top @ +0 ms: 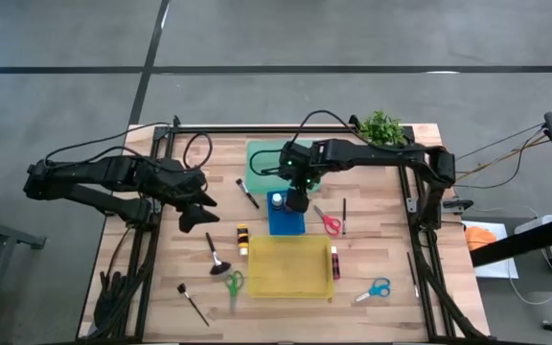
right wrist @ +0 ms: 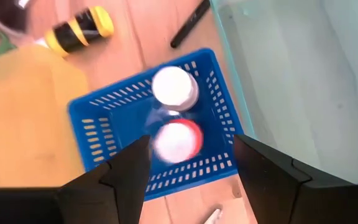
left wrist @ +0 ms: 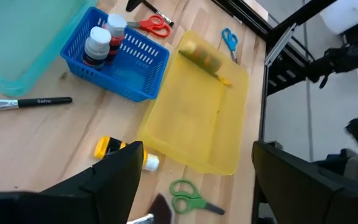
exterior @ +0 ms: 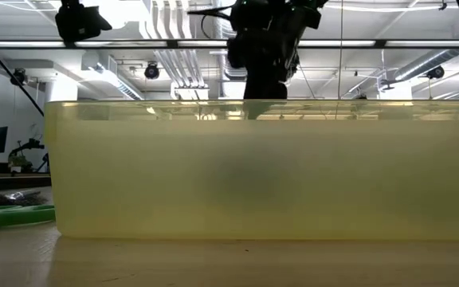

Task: Pick & Place Paint Supplies
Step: Put the yellow paint bottle into the blue bin

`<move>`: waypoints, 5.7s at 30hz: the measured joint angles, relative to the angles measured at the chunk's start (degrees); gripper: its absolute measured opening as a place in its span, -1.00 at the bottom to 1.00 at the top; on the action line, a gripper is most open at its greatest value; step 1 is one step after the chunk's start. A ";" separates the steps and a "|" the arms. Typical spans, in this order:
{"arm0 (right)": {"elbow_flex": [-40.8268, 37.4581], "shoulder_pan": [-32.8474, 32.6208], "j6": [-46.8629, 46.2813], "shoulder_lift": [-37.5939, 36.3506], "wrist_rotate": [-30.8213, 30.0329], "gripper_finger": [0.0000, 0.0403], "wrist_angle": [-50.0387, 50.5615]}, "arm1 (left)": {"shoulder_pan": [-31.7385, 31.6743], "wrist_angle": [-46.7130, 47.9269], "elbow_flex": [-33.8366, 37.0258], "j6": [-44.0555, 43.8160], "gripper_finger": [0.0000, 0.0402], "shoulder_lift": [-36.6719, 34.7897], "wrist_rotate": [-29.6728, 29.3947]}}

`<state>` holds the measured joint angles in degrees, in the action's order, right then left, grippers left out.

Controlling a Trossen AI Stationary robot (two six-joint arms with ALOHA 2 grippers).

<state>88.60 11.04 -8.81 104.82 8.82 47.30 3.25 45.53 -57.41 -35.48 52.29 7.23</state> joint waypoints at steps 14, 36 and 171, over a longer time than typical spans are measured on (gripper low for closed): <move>-0.28 -1.76 -6.77 -16.64 -4.25 0.11 -0.10 | 3.37 9.37 -0.49 39.25 0.40 15.48 0.73; -0.44 -5.78 -16.69 -28.71 -13.77 0.12 0.03 | 0.06 -3.29 -0.31 84.63 0.24 41.45 -7.22; 29.07 -18.03 5.89 1.67 -15.85 -0.44 5.22 | -0.02 -9.82 -2.34 27.91 0.17 13.00 -3.62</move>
<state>117.67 -6.99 -2.92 106.49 -7.03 52.51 3.22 35.70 -59.75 -7.58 65.30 3.62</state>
